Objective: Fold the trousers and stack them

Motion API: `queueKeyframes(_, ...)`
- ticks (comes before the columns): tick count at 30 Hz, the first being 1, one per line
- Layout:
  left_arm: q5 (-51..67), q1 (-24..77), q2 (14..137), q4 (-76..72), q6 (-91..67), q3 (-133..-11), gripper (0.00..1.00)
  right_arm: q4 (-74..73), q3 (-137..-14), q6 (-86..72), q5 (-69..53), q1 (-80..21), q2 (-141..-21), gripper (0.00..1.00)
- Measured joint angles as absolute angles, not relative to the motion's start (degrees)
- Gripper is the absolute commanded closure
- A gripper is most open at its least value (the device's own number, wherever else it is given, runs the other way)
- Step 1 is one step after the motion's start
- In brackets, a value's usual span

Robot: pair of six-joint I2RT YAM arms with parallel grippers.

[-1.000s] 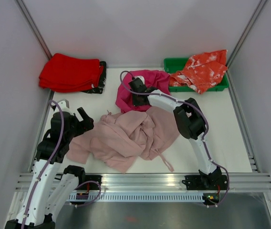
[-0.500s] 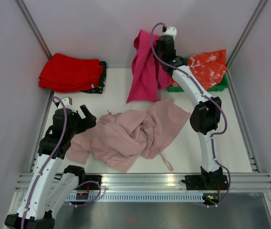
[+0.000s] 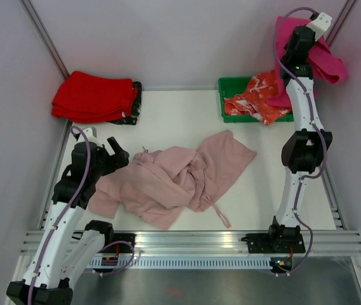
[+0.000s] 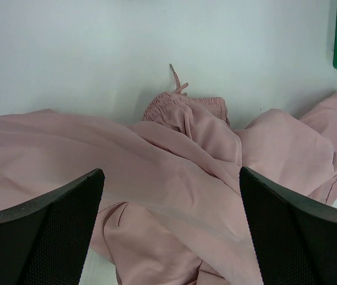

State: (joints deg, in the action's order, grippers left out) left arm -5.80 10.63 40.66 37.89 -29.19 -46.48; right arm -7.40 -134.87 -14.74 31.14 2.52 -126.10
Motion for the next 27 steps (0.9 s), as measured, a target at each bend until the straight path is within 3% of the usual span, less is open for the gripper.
queueKeyframes(12, -4.8, 10.6, 43.9, 35.8, -30.8, -46.5, 0.00, -8.8, -134.5, -15.0, 13.1, -1.0, -138.1, 1.00)
queueKeyframes(20, -4.3, 10.6, 43.5, 35.0, -30.8, -46.5, 0.00, -8.0, -134.1, -15.3, 10.3, -3.6, -138.3, 1.00)
queueKeyframes(22, -3.9, 10.6, 42.9, 35.0, -30.7, -46.5, 0.00, -7.4, -132.3, -15.3, 9.5, -3.8, -138.2, 0.89)
queueKeyframes(23, -3.7, 10.6, 42.5, 35.0, -30.6, -46.5, 0.00, -7.0, -130.8, -15.4, 9.0, -3.9, -138.1, 0.67)
queueKeyframes(25, -2.5, 10.6, 41.5, 35.0, -30.0, -46.5, 0.00, -7.3, -128.2, -15.4, 8.0, -4.4, -138.0, 0.41)
queueKeyframes(26, -1.4, 10.6, 41.1, 35.0, -29.2, -46.5, 0.00, -8.8, -127.4, -15.0, 7.3, -5.0, -138.0, 0.18)
queueKeyframes(27, -0.7, 10.6, 41.1, 35.0, -28.7, -46.5, 0.00, -10.1, -127.2, -15.0, 6.9, -5.5, -138.0, 0.11)
